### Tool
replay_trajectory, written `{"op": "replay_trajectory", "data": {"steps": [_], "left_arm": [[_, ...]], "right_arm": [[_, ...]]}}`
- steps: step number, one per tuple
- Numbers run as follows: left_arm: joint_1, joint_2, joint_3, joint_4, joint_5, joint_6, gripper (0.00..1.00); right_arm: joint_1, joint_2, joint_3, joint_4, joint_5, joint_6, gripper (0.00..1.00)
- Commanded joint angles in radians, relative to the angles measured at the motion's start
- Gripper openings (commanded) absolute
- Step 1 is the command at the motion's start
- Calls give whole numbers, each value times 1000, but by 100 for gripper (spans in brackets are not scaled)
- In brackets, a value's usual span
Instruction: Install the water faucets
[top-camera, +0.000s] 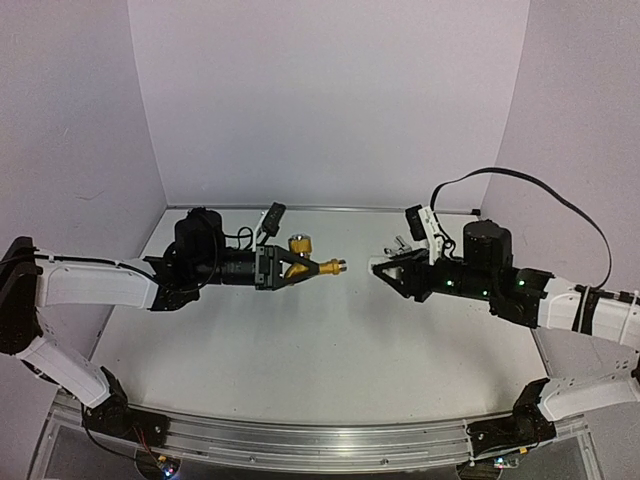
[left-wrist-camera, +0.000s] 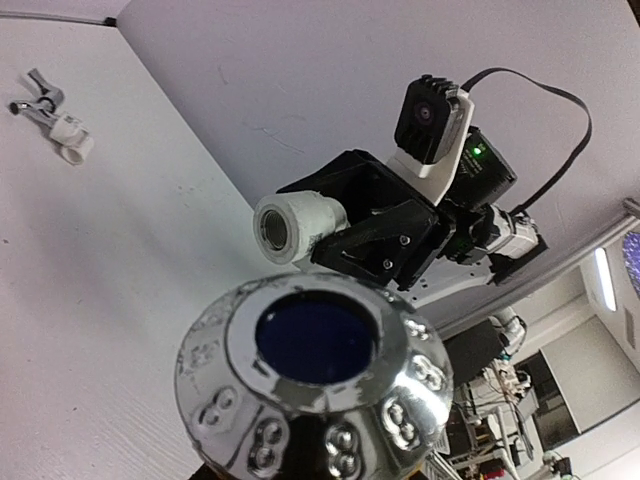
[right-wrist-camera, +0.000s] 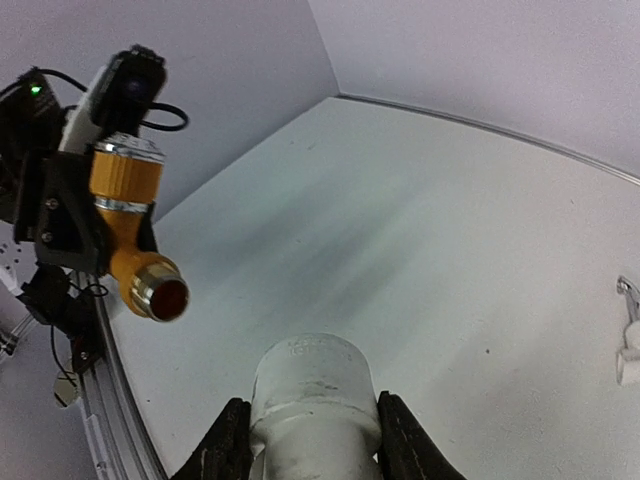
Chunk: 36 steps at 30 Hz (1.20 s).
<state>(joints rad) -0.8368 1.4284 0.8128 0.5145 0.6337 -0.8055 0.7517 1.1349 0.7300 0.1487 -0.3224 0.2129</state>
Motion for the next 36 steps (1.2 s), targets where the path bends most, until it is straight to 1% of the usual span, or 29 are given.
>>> {"op": "replay_trajectory", "data": {"steps": [1,5,7,12,18,25,30,34,36], "left_arm": [[5,35,82,197,212,-95,0],[3,37,82,226,265,-110,0],[2,40,84,234,286,-115,0],[-5,57,101,241,347,-130,0],[-11,49,105,245,314,-135,0],[-34,40,104,254,305,-128,0],[-36,23,94,260,301,-121,0],[-41,5,79,264,291,-108,0],[-41,-7,71,266,276,-99,0]], "right_arm": [[3,-42,16,174,-192,-27,0],[3,-30,20,221,-391,-83,0],[6,-18,30,235,-465,-113,0],[12,-48,-26,383,-502,-135,0],[12,-21,3,385,-562,-146,0],[12,42,30,379,-568,-134,0],[12,68,29,389,-526,-109,0],[12,69,7,441,-475,-64,0],[13,66,-18,505,-460,-27,0]]}}
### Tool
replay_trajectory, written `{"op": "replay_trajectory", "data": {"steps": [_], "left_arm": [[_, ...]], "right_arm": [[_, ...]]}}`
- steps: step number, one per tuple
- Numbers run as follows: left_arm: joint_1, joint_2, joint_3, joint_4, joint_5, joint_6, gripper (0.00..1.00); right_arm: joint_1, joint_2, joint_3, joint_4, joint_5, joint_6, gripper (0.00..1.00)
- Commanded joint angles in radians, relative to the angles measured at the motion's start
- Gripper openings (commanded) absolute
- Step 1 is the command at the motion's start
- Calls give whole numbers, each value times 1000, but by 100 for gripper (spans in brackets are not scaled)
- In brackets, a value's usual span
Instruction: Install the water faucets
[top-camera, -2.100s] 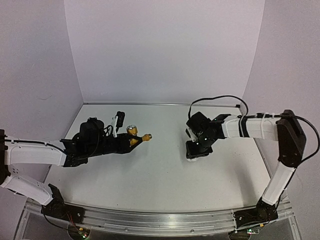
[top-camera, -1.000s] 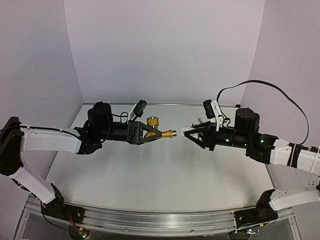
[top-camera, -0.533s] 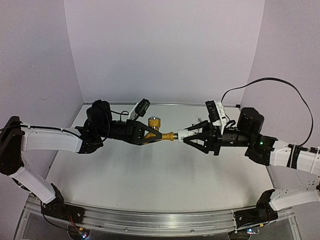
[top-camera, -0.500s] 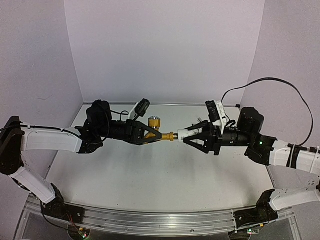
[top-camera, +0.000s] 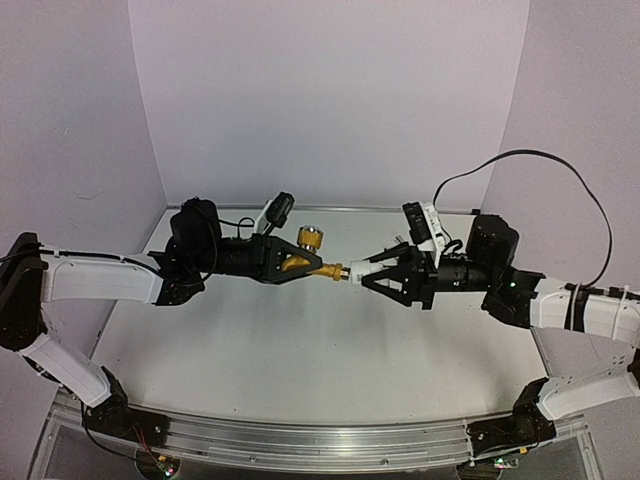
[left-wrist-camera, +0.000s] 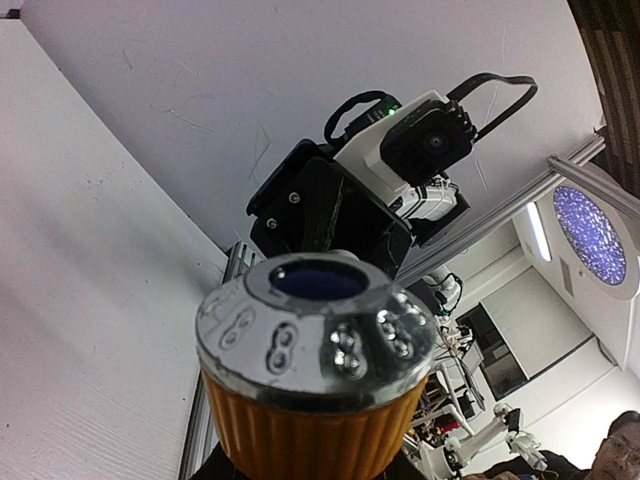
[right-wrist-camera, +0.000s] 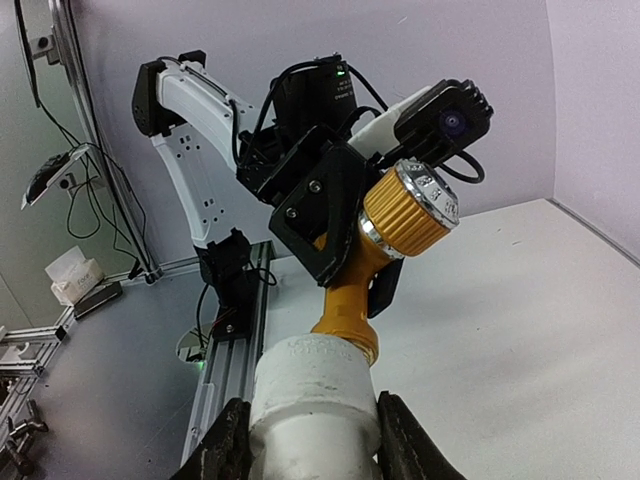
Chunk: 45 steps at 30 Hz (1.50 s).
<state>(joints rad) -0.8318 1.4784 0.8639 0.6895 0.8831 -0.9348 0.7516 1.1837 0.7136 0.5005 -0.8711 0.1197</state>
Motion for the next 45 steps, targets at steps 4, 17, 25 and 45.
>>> {"op": "replay_trajectory", "data": {"steps": [4,17,25,45], "left_arm": [[-57,-73,7,93,-24,55,0],[-103,-97,-47,173,-213,52,0],[-124,-154,-118,185,-407,74,0],[-124,-278,-114,-387,-887,166,0]], "right_arm": [[12,31,-43,307,99,169,0],[20,138,-101,622,114,365,0],[22,185,-109,776,135,501,0],[26,582,502,-1108,760,127,0]]}}
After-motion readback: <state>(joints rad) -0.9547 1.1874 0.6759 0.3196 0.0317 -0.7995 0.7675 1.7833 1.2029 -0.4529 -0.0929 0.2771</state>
